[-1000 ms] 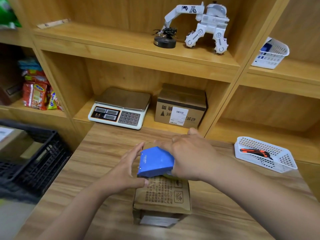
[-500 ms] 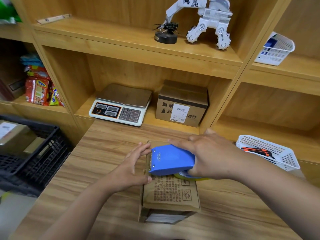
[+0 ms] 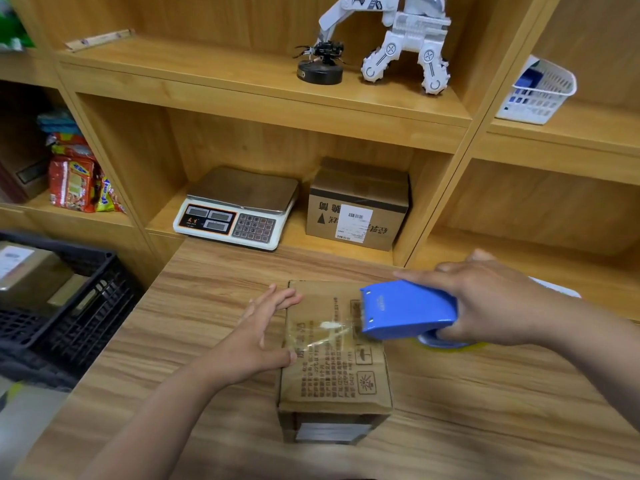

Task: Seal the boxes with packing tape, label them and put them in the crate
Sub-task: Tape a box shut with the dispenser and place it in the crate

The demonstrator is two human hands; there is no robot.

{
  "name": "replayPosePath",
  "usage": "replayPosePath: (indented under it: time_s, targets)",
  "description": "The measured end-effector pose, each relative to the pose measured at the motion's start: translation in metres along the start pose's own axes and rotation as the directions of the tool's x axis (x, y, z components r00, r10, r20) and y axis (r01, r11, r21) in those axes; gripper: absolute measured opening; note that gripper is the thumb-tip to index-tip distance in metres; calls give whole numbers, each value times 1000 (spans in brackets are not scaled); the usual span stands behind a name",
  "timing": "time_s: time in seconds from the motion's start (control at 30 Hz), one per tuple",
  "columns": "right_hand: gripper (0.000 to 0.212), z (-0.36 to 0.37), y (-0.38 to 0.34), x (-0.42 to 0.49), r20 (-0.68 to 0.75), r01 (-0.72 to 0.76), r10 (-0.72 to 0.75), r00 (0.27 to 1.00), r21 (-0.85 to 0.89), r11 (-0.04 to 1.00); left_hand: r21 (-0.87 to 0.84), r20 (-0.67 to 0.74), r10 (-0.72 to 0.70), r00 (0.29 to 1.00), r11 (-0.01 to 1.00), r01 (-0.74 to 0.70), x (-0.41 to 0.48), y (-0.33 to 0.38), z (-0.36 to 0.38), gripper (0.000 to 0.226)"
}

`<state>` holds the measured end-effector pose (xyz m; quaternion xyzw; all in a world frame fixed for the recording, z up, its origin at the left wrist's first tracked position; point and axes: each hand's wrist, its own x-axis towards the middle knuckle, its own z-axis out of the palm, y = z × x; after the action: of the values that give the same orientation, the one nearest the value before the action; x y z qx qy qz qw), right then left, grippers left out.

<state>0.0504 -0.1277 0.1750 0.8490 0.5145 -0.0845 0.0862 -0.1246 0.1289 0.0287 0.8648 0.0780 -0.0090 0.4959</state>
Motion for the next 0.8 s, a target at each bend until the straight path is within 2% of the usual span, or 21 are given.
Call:
replayPosePath:
  time_s: [0.07, 0.17, 0.4, 0.6, 0.8]
  targets:
    - [73, 5, 23, -12, 32, -48, 47, 998, 59, 997, 15, 19, -4, 1000, 1000, 4, 1, 2, 1, 85]
    - [72, 21, 42, -27, 56, -37, 31, 998, 109, 993, 24, 24, -2, 1000, 1000, 2, 3, 4, 4, 84]
    - [70, 49, 86, -53, -68, -108, 117, 991, 128, 986, -19, 41, -30, 999, 999, 31, 4, 11, 5, 82]
    - [70, 69, 79, -50, -99, -97, 113, 989, 158, 983, -45, 37, -57, 998, 997, 59, 6, 15, 9, 84]
    - [71, 98, 63, -27, -38, -114, 123, 992, 180, 977, -99, 43, -49, 998, 994, 53, 0, 7, -1, 83]
